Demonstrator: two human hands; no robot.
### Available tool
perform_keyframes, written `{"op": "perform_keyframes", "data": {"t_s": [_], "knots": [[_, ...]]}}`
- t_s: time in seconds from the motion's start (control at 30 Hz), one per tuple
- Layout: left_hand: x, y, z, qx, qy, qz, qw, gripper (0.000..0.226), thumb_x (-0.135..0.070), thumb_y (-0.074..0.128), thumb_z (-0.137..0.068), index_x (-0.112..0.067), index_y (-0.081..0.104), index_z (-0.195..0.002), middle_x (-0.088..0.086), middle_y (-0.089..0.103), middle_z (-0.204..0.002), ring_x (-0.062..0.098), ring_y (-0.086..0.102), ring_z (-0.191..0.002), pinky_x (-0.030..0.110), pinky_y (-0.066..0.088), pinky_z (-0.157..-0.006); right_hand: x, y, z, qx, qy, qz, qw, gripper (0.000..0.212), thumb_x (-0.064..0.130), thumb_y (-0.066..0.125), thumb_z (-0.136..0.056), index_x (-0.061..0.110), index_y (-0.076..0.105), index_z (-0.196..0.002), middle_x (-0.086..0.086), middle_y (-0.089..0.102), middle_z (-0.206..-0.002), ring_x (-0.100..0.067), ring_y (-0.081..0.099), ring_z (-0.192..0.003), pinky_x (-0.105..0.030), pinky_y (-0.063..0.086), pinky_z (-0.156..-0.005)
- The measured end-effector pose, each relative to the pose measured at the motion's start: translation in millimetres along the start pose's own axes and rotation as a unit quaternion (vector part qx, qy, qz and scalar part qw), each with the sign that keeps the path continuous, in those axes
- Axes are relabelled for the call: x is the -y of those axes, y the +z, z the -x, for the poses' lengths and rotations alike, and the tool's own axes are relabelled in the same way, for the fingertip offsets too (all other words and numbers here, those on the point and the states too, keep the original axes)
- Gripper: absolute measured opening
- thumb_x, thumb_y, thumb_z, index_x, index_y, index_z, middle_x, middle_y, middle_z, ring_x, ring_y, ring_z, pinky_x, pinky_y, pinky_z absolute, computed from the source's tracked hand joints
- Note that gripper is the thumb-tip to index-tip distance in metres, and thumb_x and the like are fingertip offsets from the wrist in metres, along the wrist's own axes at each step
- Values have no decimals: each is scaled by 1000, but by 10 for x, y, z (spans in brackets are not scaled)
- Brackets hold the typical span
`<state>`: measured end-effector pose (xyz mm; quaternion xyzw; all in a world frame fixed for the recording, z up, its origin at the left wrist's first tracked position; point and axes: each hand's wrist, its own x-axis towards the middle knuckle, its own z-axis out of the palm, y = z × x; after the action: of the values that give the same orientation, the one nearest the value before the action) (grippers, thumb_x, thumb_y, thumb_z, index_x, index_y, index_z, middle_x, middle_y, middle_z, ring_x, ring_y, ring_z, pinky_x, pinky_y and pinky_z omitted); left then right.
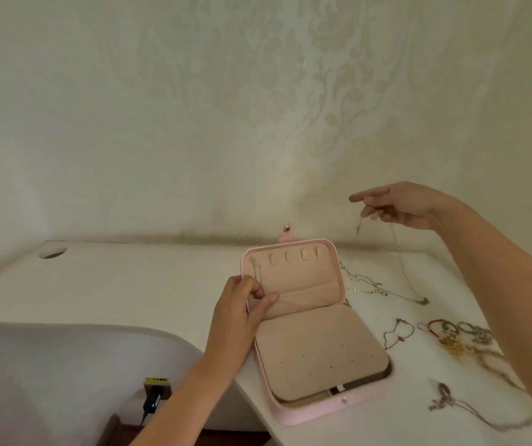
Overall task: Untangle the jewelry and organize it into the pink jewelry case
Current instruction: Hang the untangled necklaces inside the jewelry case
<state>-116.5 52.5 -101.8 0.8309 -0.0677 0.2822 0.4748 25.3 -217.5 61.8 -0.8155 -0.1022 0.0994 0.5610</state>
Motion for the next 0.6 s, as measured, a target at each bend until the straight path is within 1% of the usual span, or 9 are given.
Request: {"op": "perform_keyframes", "data": {"t_s": [0.07, 0.13, 0.23, 0.33, 0.4, 0.43, 0.5, 0.53, 0.6], "knots": [[-4, 3, 2, 2, 1, -2, 1000, 22, -28, 68, -85, -22, 49, -75, -3, 51, -84, 4, 49, -77, 12, 37, -62, 194, -9, 139, 0, -15, -26, 1000, 25, -3, 46, -96, 6, 65, -110, -5, 72, -78, -2, 59, -52, -10, 46, -48], [-18, 6, 5, 5, 2, -7, 1000, 23, -26, 68, -86, -23, 48, -75, -3, 51, -84, 1, 49, -78, 10, 36, -63, 395, -11, 271, -7, -35, 12, 999, 28, -6, 44, -95, 5, 65, -111, -4, 73, -86, -2, 46, -47, -10, 37, -44], [-43, 3, 2, 11, 7, -18, 1000, 26, -26, 67, -87, -29, 45, -74, -6, 50, -84, -4, 48, -79, 7, 35, -64, 744, 29, 476, -22, -68, 84, 994, 23, 7, 49, -97, 10, 67, -111, -2, 74, -90, -5, 26, -43, -14, 23, -41], [-39, 5, -8, 14, 24, -31, 999, 30, -26, 68, -87, -33, 42, -73, -6, 49, -83, -4, 49, -77, 7, 34, -65, 1105, 122, 620, -66, -114, 137, 982, 21, 17, 51, -98, 13, 68, -111, -2, 74, -84, -6, 23, -40, -15, 20, -37], [-27, 18, -10, 14, 33, -39, 999, 30, -26, 68, -86, -32, 42, -73, -5, 49, -82, -1, 49, -73, 8, 35, -65, 1300, 207, 664, -92, -157, 165, 969, 22, 15, 51, -98, 13, 67, -114, -2, 73, -77, -5, 26, -39, -14, 22, -36], [-24, 15, -10, 15, 37, -41, 998, 28, -27, 68, -86, -30, 43, -73, -4, 49, -82, 0, 49, -72, 9, 35, -65, 1381, 264, 686, -95, -175, 170, 965, 22, 14, 51, -98, 15, 66, -114, -1, 73, -77, -5, 32, -39, -14, 26, -38], [-16, 18, -12, 20, 40, -46, 998, 27, -28, 67, -87, -26, 44, -74, -3, 48, -82, 2, 48, -71, 9, 35, -64, 1513, 375, 733, -76, -193, 164, 964, 23, 11, 51, -98, 17, 65, -115, -1, 75, -82, -4, 53, -51, -13, 40, -51], [-9, 18, -14, 20, 43, -48, 998, 27, -28, 67, -87, -26, 43, -74, -3, 48, -82, 2, 48, -71, 10, 35, -64, 1561, 428, 747, -60, -194, 164, 965, 24, 10, 51, -97, 17, 65, -116, -1, 75, -86, -4, 58, -58, -15, 43, -60], [-1, 23, -18, 18, 51, -49, 997, 29, -29, 67, -87, -29, 41, -73, -3, 48, -82, 3, 47, -71, 10, 35, -63, 1625, 534, 756, -30, -190, 176, 966, 27, 5, 52, -95, 17, 64, -117, 0, 76, -93, -6, 49, -59, -18, 43, -67]]}}
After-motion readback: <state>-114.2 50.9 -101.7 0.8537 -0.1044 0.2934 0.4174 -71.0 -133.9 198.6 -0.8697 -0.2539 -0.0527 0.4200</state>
